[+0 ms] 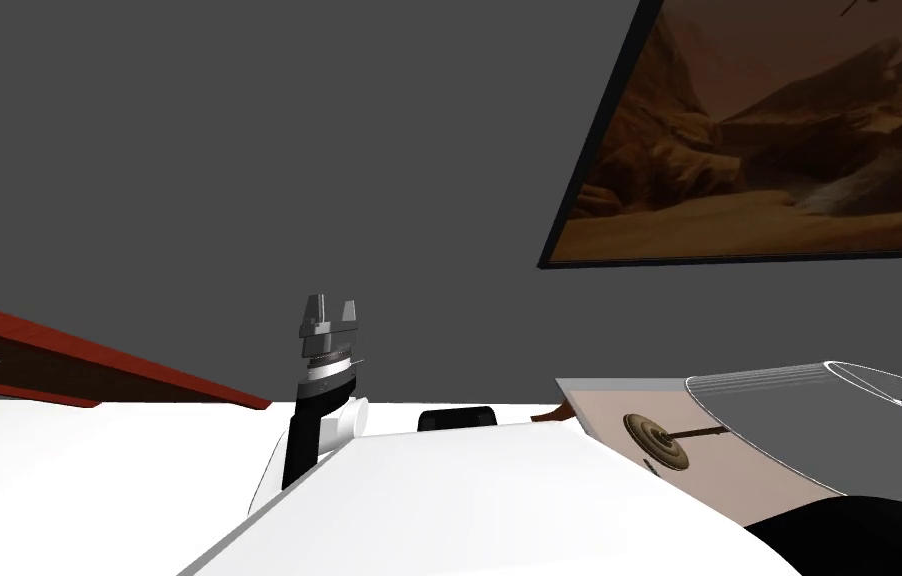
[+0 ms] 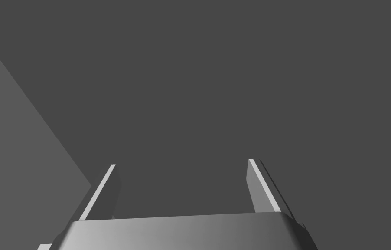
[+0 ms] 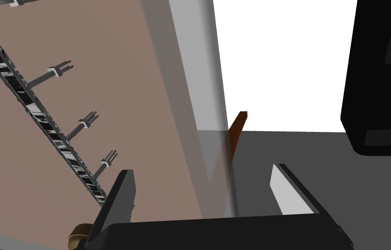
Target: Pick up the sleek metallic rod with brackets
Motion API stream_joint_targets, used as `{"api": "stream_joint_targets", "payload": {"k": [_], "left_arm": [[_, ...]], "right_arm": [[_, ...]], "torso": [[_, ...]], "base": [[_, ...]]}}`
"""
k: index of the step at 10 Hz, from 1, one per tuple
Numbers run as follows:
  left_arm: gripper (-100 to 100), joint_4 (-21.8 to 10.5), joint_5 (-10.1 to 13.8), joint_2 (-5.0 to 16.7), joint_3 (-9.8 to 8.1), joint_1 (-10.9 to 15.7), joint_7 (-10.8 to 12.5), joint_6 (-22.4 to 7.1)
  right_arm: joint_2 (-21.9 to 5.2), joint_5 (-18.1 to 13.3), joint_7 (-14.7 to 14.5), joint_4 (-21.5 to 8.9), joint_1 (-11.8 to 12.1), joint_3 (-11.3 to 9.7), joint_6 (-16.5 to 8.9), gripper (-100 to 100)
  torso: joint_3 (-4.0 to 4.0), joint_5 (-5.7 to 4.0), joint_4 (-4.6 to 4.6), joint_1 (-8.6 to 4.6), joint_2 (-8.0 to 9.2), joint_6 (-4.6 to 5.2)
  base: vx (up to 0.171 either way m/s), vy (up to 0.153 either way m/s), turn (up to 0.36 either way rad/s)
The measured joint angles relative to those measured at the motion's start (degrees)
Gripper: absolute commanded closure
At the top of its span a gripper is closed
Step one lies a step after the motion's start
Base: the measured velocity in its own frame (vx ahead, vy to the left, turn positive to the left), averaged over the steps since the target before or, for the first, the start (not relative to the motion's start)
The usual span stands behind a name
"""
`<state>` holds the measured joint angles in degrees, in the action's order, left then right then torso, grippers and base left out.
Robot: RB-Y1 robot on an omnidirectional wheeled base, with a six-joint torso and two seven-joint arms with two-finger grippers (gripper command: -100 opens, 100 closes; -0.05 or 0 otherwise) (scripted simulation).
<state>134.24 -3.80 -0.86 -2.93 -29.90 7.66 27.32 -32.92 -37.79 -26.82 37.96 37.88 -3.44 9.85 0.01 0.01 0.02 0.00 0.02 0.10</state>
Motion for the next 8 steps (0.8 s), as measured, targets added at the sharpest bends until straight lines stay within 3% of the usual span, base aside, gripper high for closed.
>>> {"api": "stream_joint_targets", "payload": {"k": [1,2,5,6,7,8], "left_arm": [[0,0.00,0.00,0.00,0.00,0.00,0.00,0.00],[0,0.00,0.00,0.01,0.00,0.00,0.00,0.00],[0,0.00,0.00,0.00,0.00,0.00,0.00,0.00],[0,0.00,0.00,0.00,0.00,0.00,0.00,0.00],[0,0.00,0.00,0.00,0.00,0.00,0.00,0.00],[0,0.00,0.00,0.00,0.00,0.01,0.00,0.00]], "right_arm": [[0.03,-0.25,-1.09,-1.96,-0.19,0.60,0.49,-100],[-1.20,-0.40,-1.16,-1.56,1.43,-1.02,-0.63,-100],[-1.48,-0.76,-2.74,-4.09,1.17,-0.84,-1.10,-100],[-1.50,-0.78,-2.94,-4.24,1.15,-0.81,-1.04,0],[-1.50,-0.78,-2.92,-4.22,1.15,-0.81,-1.04,-100],[-0.23,-1.00,-4.56,-7.13,-0.80,0.85,-0.32,-100]], "torso": [[-0.01,0.01,0.00,-0.07,-0.02,-0.03],[-0.12,-0.05,-0.04,-0.47,-0.23,-0.08],[-0.03,-0.02,-0.01,-0.09,-0.05,-0.02],[-0.01,0.00,0.00,0.00,-0.02,0.00],[0.01,0.01,0.01,0.06,0.01,0.00],[0.07,-0.01,0.03,-0.02,0.11,-0.01]], "base": [[0.092,-0.155,0.335],[0.079,-0.156,0.154],[0.014,-0.039,0.023],[0.000,0.000,0.000],[-0.038,-0.033,0.047],[-0.053,-0.052,0.031]]}}
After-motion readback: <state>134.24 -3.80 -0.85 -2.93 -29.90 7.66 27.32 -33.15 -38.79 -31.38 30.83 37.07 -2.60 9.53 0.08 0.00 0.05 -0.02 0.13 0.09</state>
